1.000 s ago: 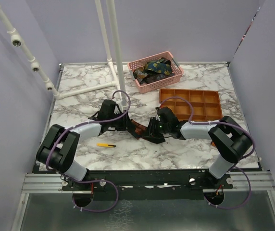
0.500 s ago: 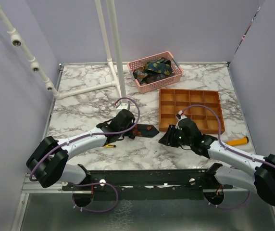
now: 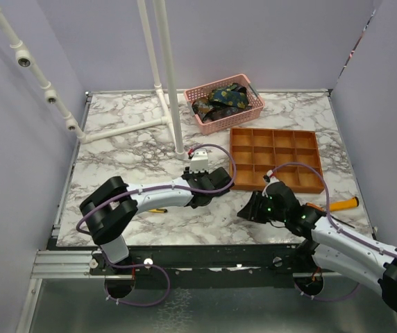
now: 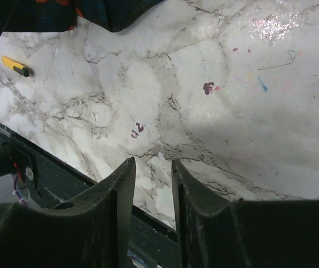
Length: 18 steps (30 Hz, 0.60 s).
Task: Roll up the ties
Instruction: Roll the tie at the center of the board.
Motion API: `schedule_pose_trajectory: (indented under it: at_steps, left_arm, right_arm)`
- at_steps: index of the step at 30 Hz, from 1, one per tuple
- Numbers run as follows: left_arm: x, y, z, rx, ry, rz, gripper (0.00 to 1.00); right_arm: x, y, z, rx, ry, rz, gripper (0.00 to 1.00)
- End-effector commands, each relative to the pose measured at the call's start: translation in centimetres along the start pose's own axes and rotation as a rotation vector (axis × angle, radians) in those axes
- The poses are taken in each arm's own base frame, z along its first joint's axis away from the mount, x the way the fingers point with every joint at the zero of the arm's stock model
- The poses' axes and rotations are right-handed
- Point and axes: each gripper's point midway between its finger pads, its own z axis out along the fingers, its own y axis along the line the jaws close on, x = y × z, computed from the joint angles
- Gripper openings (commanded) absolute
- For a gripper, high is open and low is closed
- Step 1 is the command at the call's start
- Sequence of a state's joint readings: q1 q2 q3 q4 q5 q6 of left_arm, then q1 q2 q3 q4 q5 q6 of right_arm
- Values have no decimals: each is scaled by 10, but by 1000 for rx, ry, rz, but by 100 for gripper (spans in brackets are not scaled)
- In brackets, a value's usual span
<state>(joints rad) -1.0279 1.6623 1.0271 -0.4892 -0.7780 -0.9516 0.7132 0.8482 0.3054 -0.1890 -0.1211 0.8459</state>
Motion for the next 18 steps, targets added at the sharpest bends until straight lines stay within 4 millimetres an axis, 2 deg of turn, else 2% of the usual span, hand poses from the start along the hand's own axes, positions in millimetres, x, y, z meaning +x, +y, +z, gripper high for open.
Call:
schedule_pose_trajectory:
  at_steps: [1, 5, 7, 8, 10, 14, 18]
  left_arm:
    - [-9, 12, 3, -107, -72, -65, 0]
    - [-11, 12, 1, -100, -79, -74, 0]
    - [-12, 14, -1, -96, -78, -67, 0]
    - [-11, 15, -1, -91, -78, -65, 0]
    - [-9, 16, -2, -79, -73, -61, 0]
    - [-7, 20, -3, -49, -64, -70, 0]
    - [-4, 25, -4, -26, -53, -88, 0]
  right_arm:
    - [-15, 0, -1, 24, -65, -4, 36]
    - [-48, 22, 11, -7, -157, -17, 36]
    - [-60, 26, 25, 25, -164, -30, 36]
    - [-73, 39, 32, 8, -185, -36, 36]
    - [-85, 49, 45, 2, -191, -46, 35]
    - [-101, 61, 66, -15, -217, -38, 35]
    - [-103, 58, 96, 29, -182, -21, 33]
